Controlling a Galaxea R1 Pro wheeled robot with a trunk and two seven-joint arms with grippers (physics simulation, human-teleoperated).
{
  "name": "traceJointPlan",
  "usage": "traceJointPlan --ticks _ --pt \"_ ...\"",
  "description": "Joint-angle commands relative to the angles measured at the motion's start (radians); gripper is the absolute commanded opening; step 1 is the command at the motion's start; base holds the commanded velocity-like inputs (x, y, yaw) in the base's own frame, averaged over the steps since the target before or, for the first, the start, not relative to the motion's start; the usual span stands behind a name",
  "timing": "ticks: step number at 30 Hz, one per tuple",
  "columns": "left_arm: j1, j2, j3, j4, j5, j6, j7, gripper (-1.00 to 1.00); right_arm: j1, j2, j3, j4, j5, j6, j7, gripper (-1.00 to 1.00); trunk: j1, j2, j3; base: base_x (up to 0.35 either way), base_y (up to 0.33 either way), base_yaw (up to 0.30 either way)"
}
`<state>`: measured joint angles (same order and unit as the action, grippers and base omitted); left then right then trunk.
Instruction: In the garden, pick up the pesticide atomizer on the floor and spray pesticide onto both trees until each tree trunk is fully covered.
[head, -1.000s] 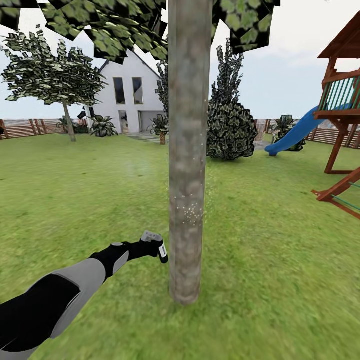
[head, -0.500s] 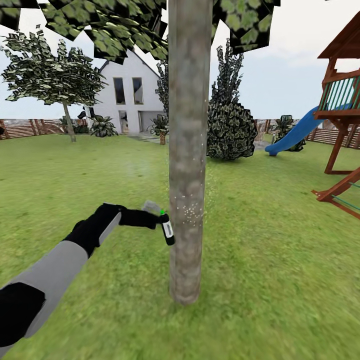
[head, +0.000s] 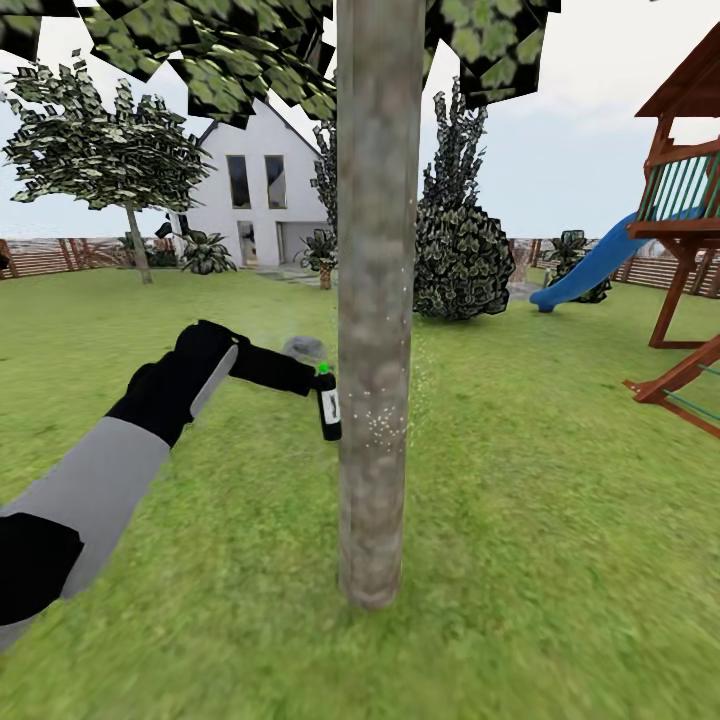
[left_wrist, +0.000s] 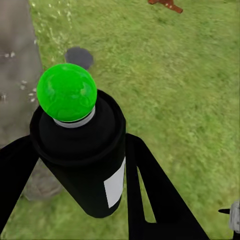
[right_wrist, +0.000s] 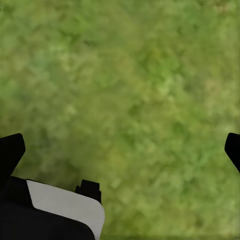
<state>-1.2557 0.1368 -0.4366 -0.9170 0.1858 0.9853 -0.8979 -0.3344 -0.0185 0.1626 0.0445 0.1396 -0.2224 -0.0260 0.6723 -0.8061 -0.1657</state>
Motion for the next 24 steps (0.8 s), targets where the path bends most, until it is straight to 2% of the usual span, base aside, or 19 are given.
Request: traceJointPlan --ticks 1,7,10,24 --pt "-0.012 0.001 0.001 -0.008 -0.004 -0.001 0.002 -1.0 0.0 0.0 0.0 0.0 0.0 0.0 0.0 1.0 0.0 0.0 0.0 0.0 0.0 0.0" --pt "-0.023 0.019 0.011 -0.029 0.0 -0.002 0.002 -1.0 0.0 0.0 0.0 0.0 0.0 -0.001 0.0 1.0 0.0 0.0 0.0 0.0 0.0 0.0" --pt "-0.024 0.02 0.012 -0.055 0.0 -0.002 0.002 -1.0 0.0 0.0 0.0 0.0 0.0 -0.002 0.0 1.0 0.0 0.0 0.0 0.046 0.0 0.0" --pt "-0.024 0.021 0.011 -0.059 0.0 -0.002 0.002 -1.0 0.0 0.0 0.0 0.0 0.0 -0.002 0.0 1.0 0.0 0.0 0.0 0.013 0.0 0.0"
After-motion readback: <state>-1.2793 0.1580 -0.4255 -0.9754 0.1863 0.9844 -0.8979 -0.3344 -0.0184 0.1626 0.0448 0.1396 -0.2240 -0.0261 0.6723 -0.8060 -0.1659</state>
